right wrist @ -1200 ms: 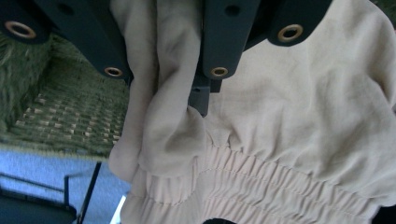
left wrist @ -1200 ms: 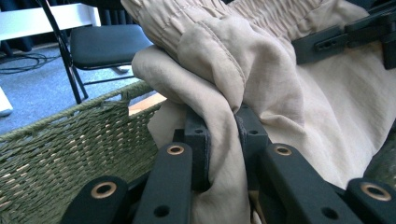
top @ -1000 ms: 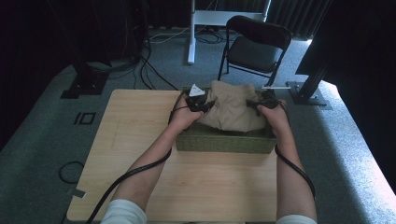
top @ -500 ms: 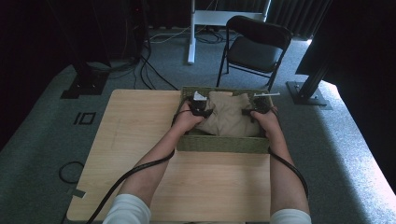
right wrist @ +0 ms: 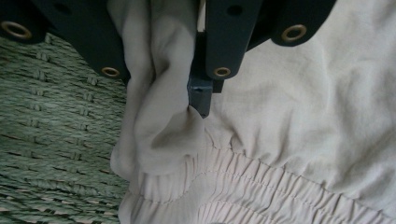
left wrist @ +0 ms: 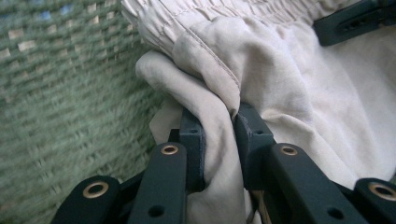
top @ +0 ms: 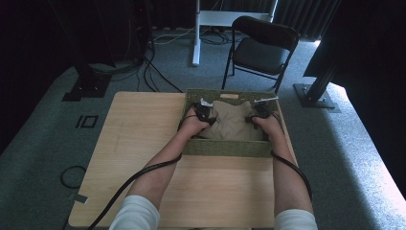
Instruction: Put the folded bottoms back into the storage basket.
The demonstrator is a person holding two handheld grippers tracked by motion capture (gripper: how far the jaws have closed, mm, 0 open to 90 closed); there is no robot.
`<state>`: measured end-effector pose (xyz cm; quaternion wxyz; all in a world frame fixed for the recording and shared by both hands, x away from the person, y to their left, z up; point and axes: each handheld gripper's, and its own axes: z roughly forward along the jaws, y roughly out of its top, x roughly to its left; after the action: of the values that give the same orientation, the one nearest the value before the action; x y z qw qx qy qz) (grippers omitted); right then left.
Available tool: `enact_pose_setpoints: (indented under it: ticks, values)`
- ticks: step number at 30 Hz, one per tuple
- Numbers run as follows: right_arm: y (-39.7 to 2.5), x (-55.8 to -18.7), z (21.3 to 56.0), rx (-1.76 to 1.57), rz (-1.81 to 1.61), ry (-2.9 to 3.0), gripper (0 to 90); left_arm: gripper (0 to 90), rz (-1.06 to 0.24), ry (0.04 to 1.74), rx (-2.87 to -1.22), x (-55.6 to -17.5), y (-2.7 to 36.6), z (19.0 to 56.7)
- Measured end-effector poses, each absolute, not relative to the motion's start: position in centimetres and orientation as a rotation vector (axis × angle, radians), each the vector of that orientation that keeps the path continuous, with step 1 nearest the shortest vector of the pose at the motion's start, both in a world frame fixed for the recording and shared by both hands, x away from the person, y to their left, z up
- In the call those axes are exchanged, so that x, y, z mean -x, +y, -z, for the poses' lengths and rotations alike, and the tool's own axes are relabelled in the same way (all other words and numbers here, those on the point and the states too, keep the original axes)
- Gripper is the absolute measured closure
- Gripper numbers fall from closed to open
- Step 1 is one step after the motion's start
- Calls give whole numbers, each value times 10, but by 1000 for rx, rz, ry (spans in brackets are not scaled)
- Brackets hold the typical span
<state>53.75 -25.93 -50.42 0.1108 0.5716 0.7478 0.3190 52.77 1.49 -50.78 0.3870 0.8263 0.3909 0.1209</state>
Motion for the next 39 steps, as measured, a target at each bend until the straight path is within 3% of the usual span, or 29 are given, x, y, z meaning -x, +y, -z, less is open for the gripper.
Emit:
enact_pose_setpoints:
  ticks: [8,11,13,16,20,26,31,39]
  values:
    - [-260,-541,511,-1666,-844,2199,654,615,-279,1022,-2144,-530,15,515]
    - [-260,-540,509,-1683,-858,2179,555,459,-320,1026,-2134,-531,13,514]
    - [-259,-539,508,-1698,-890,2161,441,371,-342,1037,-2119,-531,14,512]
    - [-260,-538,502,-1637,-903,2159,342,292,-354,1043,-2066,-530,14,504]
    - [-263,-533,490,-1630,-998,2111,225,272,-345,1034,-2025,-525,14,491]
    - [-262,-523,467,-1528,-1078,2119,175,259,-351,1004,-2041,-518,17,474]
    - [-261,-515,454,-1504,-1117,2107,173,203,-324,989,-2027,-512,23,463]
    - [-261,-504,441,-1468,-1147,2091,173,197,-348,986,-1992,-505,34,446]
